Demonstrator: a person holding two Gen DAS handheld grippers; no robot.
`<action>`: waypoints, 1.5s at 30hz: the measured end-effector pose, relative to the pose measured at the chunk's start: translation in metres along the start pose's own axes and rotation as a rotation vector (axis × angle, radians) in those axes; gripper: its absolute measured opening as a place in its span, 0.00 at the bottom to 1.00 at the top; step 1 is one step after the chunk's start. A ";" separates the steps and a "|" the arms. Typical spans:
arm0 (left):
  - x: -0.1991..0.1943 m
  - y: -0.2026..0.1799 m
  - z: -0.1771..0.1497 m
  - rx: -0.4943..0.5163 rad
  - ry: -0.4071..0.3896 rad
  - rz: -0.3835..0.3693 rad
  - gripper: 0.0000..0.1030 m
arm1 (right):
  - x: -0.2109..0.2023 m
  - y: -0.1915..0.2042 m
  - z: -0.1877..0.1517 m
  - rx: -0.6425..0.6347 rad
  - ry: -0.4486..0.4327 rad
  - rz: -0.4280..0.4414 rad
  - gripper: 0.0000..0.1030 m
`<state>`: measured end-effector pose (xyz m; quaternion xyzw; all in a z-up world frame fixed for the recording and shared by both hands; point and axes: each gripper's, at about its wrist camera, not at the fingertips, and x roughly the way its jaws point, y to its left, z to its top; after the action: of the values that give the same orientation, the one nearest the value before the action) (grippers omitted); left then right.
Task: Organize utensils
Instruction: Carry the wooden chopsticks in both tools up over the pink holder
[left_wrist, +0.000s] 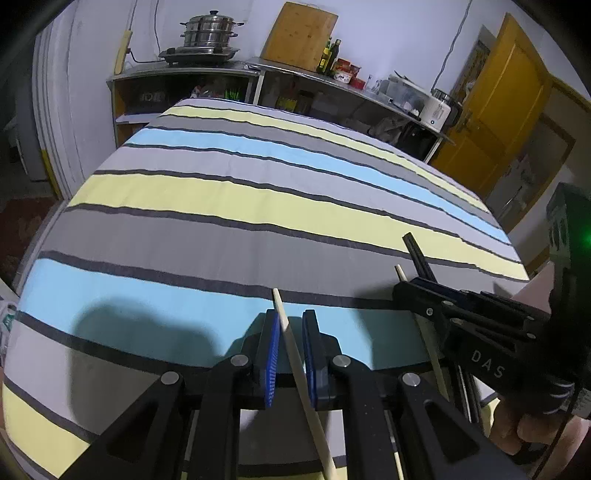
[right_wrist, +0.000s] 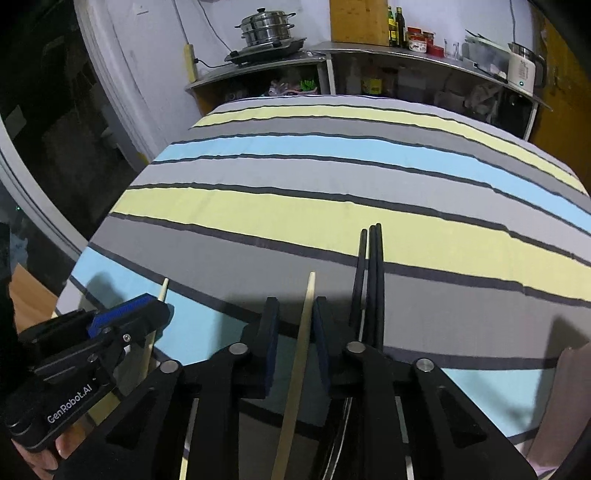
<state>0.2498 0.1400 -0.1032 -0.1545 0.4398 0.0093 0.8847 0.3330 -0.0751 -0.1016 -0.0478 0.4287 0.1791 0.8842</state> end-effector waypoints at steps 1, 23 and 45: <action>0.001 -0.002 0.001 0.008 0.001 0.011 0.12 | 0.000 0.000 0.000 -0.005 0.001 -0.008 0.13; -0.102 -0.035 0.029 0.060 -0.140 -0.049 0.04 | -0.106 0.021 0.007 -0.036 -0.162 0.061 0.06; -0.198 -0.099 0.010 0.181 -0.204 -0.187 0.04 | -0.234 0.003 -0.029 0.004 -0.349 0.059 0.05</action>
<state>0.1510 0.0718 0.0832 -0.1127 0.3306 -0.0971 0.9320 0.1773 -0.1436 0.0617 -0.0015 0.2704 0.2096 0.9396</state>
